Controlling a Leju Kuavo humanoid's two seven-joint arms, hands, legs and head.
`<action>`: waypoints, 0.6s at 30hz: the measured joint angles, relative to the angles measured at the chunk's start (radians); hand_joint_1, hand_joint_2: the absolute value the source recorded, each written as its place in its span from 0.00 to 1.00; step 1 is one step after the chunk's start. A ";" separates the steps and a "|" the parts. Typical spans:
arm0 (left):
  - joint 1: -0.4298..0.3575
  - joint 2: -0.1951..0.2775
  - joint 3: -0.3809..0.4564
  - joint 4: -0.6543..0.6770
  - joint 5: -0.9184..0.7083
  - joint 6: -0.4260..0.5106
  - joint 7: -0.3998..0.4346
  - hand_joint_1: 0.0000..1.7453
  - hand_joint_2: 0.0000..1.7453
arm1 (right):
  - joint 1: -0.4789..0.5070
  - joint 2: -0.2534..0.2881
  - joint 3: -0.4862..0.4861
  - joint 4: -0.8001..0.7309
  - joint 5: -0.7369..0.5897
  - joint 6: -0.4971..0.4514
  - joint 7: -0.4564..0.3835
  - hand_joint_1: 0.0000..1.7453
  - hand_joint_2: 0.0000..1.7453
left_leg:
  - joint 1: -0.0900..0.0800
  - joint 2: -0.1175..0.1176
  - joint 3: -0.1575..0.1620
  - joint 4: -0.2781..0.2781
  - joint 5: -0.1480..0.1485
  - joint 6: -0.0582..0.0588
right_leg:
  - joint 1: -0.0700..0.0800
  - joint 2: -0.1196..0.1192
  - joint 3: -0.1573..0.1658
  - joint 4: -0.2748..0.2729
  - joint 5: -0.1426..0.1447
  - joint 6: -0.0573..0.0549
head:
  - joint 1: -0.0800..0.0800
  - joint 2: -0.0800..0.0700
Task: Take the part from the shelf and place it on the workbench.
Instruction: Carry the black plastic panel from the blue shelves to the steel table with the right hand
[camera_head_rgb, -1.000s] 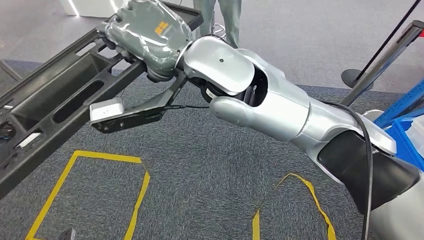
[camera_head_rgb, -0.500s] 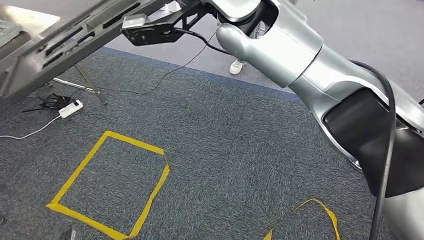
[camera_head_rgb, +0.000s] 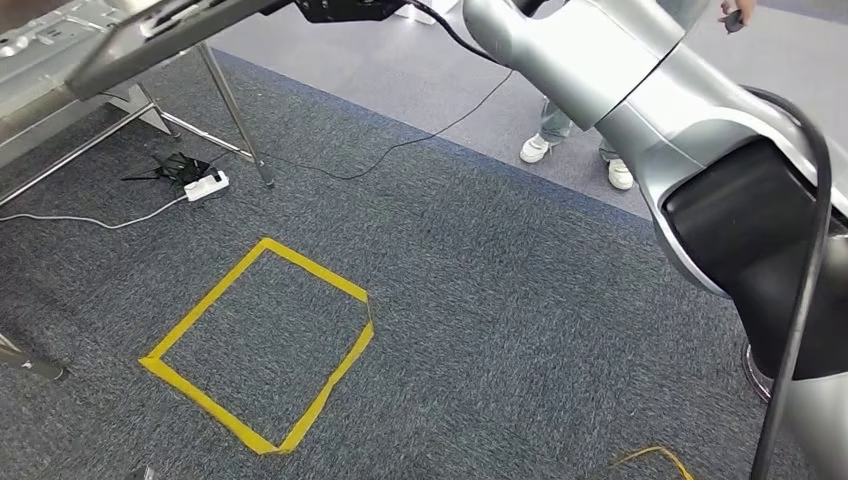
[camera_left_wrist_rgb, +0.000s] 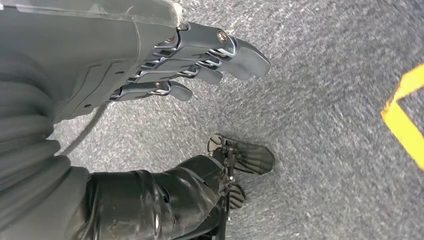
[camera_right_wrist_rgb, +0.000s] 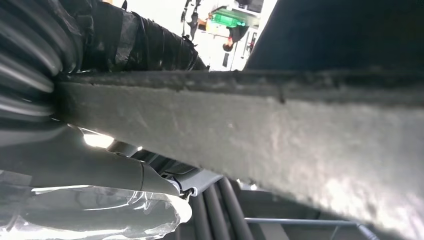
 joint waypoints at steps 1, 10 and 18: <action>0.003 0.001 0.000 0.000 0.000 0.001 -0.001 0.00 1.00 | 0.001 -0.001 0.001 0.004 0.003 -0.002 0.000 1.00 1.00 | 0.002 -0.010 0.009 -0.010 0.001 0.004 | -0.002 0.004 0.005 0.002 -0.005 0.005 | 0.001 0.000; -0.007 0.001 -0.003 0.000 -0.002 -0.008 -0.020 0.00 1.00 | 0.004 -0.009 0.021 0.018 0.075 -0.079 -0.035 1.00 1.00 | 0.027 -0.125 0.038 -0.007 -0.016 0.018 | -0.021 0.124 -0.139 0.162 0.017 0.030 | 0.000 0.000; 0.003 0.001 -0.007 0.000 -0.004 0.013 -0.004 0.00 1.00 | 0.003 -0.004 0.026 0.022 0.078 -0.089 -0.043 1.00 1.00 | 0.041 -0.146 -0.017 0.070 -0.054 -0.030 | -0.032 0.131 -0.070 0.018 0.061 0.004 | -0.009 0.000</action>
